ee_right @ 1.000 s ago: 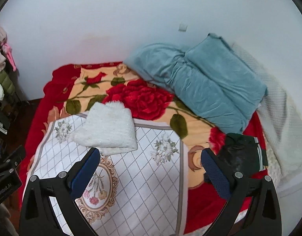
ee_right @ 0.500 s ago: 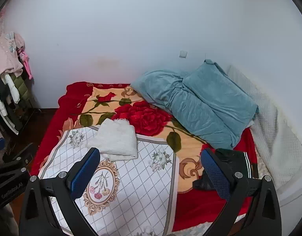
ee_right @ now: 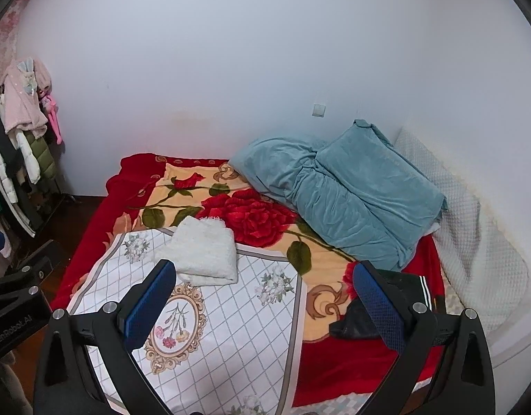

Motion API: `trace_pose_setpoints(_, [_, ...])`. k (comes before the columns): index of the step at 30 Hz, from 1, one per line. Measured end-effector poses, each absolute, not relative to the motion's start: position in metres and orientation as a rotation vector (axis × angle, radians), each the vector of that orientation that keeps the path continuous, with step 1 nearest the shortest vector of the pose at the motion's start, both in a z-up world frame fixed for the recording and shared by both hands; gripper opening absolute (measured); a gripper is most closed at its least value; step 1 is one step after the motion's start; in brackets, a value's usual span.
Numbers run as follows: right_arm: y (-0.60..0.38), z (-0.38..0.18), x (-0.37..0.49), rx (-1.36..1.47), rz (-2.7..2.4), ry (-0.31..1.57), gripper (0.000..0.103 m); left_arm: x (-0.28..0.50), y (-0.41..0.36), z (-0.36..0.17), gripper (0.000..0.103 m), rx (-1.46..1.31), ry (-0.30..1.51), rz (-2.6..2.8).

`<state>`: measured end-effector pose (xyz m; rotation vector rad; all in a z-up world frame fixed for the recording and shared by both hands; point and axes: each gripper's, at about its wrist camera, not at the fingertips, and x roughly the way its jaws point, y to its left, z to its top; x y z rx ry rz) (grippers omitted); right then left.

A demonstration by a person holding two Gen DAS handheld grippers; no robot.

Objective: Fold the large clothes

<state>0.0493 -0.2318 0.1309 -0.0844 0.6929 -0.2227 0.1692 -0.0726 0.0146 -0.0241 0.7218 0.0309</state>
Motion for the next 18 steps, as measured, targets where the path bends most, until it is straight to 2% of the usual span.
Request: trace_pose_setpoints(18, [-0.228,0.144,0.034,-0.096,-0.199,0.663,0.103,0.148,-0.069,0.024,0.099,-0.038,0.716,0.057])
